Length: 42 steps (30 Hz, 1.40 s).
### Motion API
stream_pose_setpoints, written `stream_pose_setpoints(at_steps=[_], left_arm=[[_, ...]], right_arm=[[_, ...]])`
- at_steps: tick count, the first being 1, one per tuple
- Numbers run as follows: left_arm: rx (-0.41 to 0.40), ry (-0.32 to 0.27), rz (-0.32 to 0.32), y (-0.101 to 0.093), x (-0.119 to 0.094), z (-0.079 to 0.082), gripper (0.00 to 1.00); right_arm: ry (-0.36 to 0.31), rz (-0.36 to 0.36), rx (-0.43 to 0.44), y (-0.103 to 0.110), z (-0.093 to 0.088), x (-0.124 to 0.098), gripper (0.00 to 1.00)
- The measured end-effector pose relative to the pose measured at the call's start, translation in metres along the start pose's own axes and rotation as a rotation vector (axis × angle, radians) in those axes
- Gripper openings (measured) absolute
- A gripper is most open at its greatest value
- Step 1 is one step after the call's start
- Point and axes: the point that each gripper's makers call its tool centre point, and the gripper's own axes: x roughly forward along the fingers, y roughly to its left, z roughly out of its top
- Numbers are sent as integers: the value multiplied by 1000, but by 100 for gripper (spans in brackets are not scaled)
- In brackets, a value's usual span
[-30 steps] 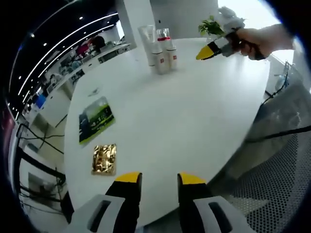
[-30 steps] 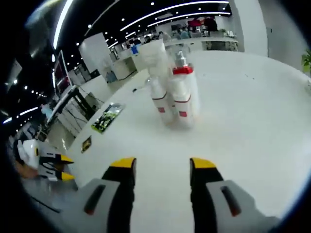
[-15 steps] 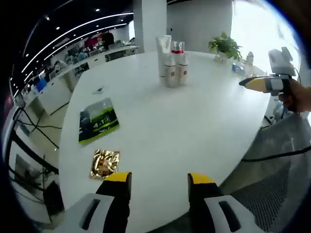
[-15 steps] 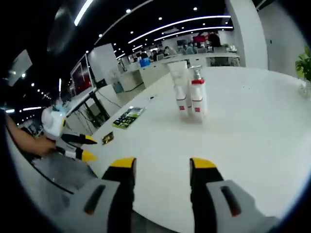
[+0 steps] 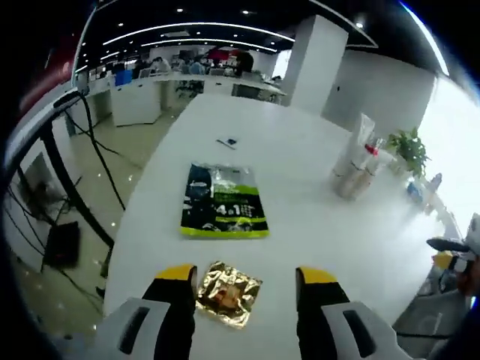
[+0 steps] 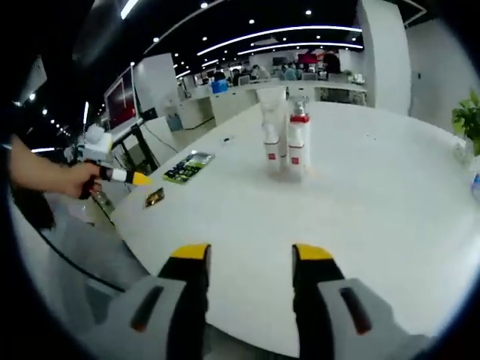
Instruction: Arrange the skincare products in the storage area until every visible bottle or jar stands upright without overlapping.
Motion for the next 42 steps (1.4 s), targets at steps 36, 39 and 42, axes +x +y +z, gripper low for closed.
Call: stream_pose_setpoints(at_steps=[36,39,42], left_arm=[[-457,2,-45,33,57,9,0],[-408,-30,-69,28,49,14,0],[-473,-57,-147,11,44,19,0]], right_arm=[[21,-127,52,-27,-6,-6,42],[12,-109,70,-24,-4,-6,42],[-23,-71,99,-18,4,-5,43]])
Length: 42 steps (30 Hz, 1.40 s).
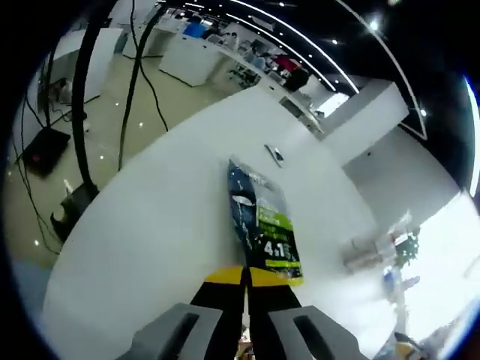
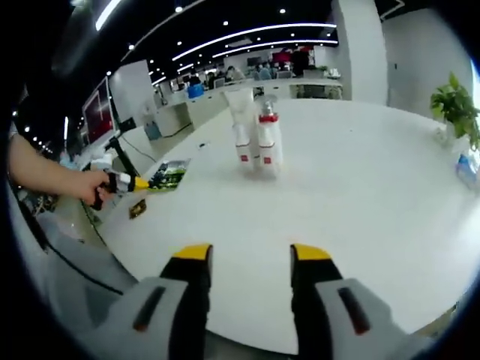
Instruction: Arrange the skincare products in the storage area until every visible bottle or jar stands upright without overlapping.
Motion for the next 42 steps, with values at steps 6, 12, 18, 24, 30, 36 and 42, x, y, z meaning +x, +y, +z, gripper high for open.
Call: stream_pose_setpoints(at_steps=[6,12,18,24,30,36,42], left_arm=[[-169,-86,-151,-47,-17,0,0],[-229,-82,-276,-97,-38,-10,0],[-303,-109,-388,-136,-60,-14,0],[-317,-87,-466,-162,-76,-28,0],[-295,-29,-551,-185,-89,-48,0],[-247,24,-621,-202,-97,-63,0],[-200,131,-803,-231,-117,-84,0]], right_arm=[[-8,104,113,22,2,3,42],[-22,272,241,51,6,5,41],[9,510,410,91,15,0,43],[36,615,459,115,24,-1,50],[119,739,607,139,23,-6,54],[158,829,792,147,26,-11,59],[159,854,879,143,31,-13,56]])
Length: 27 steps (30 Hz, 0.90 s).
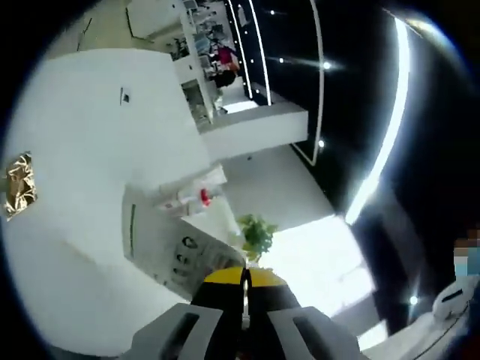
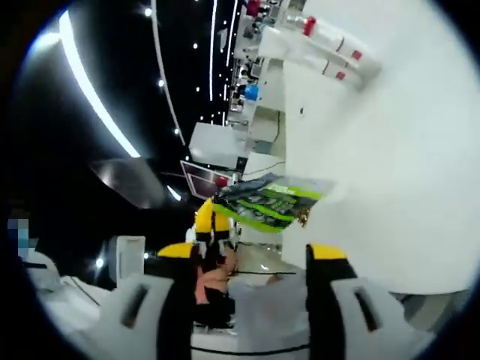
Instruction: Arrange the skincare products in the storage area until every visible bottle or jar stands upright without overlapping.
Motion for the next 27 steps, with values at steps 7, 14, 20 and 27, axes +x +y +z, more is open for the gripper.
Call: stream_pose_setpoints(at_steps=[7,14,20,27], left_arm=[[60,142,-54,-15,-3,-33,0],[71,244,-47,-14,-11,-58,0],[78,276,-26,-10,-16,-72,0],[-47,253,-22,3,-21,-69,1]], right_arm=[[-14,-7,21,-4,5,-5,54],[-22,-44,-1,-13,6,-9,29],[-14,-76,-166,-14,10,-12,8],[-1,-91,-280,-6,14,-14,2]])
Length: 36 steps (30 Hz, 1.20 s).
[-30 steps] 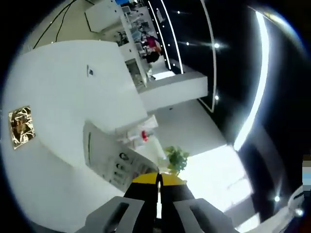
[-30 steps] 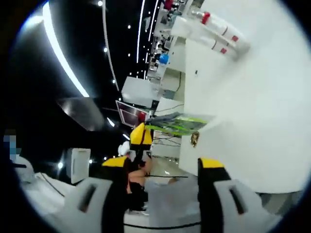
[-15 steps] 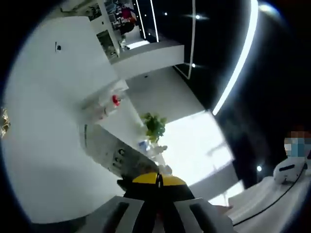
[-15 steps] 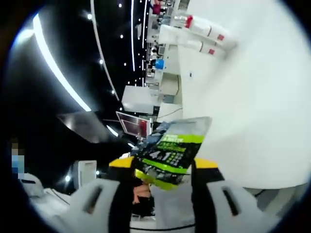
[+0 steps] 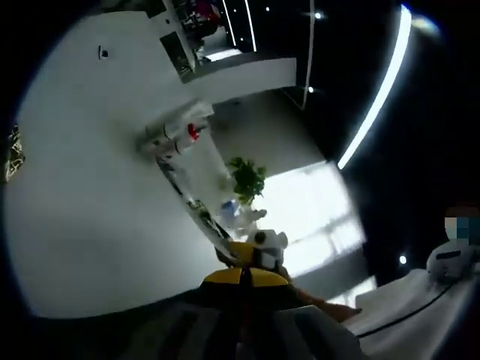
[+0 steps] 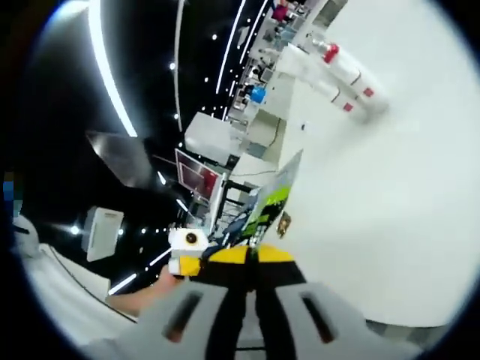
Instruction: Arrange the skincare products in the storage area until every visible bottle or jar stands upright without overlapping.
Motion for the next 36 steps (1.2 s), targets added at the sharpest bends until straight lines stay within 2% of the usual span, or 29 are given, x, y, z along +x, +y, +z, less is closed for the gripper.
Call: stream_pose_setpoints(at_steps=[3,5,6,8,10,12,13,14,15,17,18,19,20,22,25,28,31,34,36], left_arm=[[-49,-41,45,9,1,3,5],[-102,-63,9,7,2,6,10],[-98,-96,15,11,1,12,13],[-75,-117,41,11,4,14,17],[-58,-118,46,6,7,14,16],[-54,-108,48,3,10,14,10],[-69,-95,16,-2,9,13,5],[-84,-82,-16,-8,9,11,3],[-78,-99,-24,-7,7,15,3],[36,-86,-8,-9,6,14,2],[54,-70,-14,-12,6,12,2],[34,-42,-38,-15,5,12,2],[40,-7,-46,-17,6,8,2],[81,47,-32,-17,7,2,2],[134,173,-24,-19,11,-14,2],[158,260,-32,-22,14,-26,2],[156,289,-34,-23,21,-33,2],[140,309,-38,-21,26,-38,2],[112,284,2,-14,27,-34,3]], right_arm=[[-7,31,-34,8,3,0,2],[25,52,-64,17,-3,1,2],[42,68,-80,20,-6,2,2],[82,107,-127,29,-15,4,2],[124,143,-153,38,-25,5,2],[129,156,-162,44,-29,8,2],[126,163,-160,45,-29,7,2],[123,171,-158,47,-28,7,2],[124,175,-157,48,-28,7,3],[135,181,-170,49,-29,6,4],[144,173,-185,48,-30,6,5],[144,170,-192,48,-30,5,8],[134,169,-188,47,-28,5,14],[113,186,-150,49,-20,3,20],[102,185,-149,48,-12,1,20],[111,195,-150,53,-10,3,20],[125,201,-154,55,-11,6,19],[135,218,-143,57,-13,7,8],[84,252,-166,64,-7,5,4]])
